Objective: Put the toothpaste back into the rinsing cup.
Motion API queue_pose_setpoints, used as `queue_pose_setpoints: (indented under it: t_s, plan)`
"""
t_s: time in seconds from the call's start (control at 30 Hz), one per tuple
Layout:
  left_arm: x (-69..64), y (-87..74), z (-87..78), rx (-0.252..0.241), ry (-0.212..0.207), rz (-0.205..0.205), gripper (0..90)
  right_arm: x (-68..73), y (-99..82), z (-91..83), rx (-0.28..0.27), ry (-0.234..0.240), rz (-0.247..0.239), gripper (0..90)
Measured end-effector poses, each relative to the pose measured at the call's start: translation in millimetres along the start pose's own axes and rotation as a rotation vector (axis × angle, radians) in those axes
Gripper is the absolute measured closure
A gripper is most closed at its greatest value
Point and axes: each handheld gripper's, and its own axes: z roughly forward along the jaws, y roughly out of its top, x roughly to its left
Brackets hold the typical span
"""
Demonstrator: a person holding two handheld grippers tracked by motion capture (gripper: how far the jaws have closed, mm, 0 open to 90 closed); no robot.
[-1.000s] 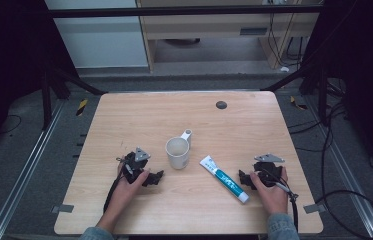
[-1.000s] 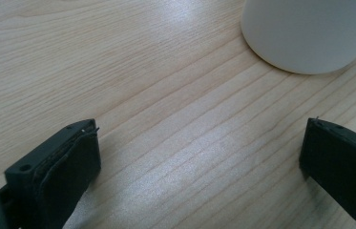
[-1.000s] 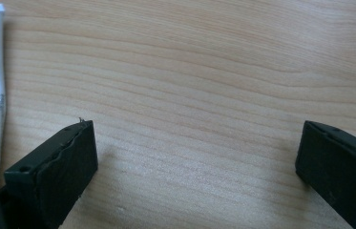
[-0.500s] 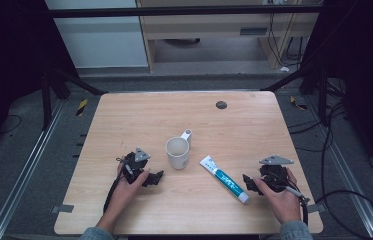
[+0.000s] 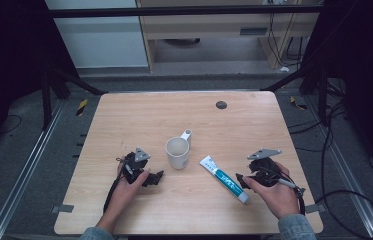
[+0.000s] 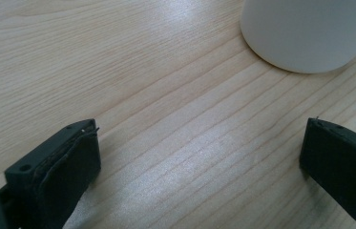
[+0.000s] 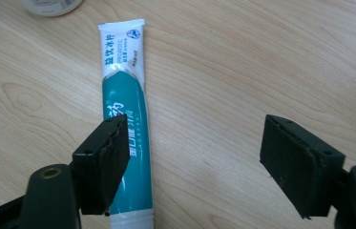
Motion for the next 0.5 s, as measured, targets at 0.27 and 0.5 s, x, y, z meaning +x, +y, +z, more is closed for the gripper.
queue_pose_setpoints:
  t_s: [0.27, 0.5]
  plan:
    - [0.1, 0.0, 0.0, 0.000, 0.000, 0.001, 0.0, 5.1, 15.3, 5.7, 0.038, 0.017, -0.026, 26.3]
    - [0.1, 0.0, 0.0, 0.000, 0.000, 0.001, 0.0, 8.2, 24.9, 13.3, 0.077, 0.018, -0.038, 20.4]
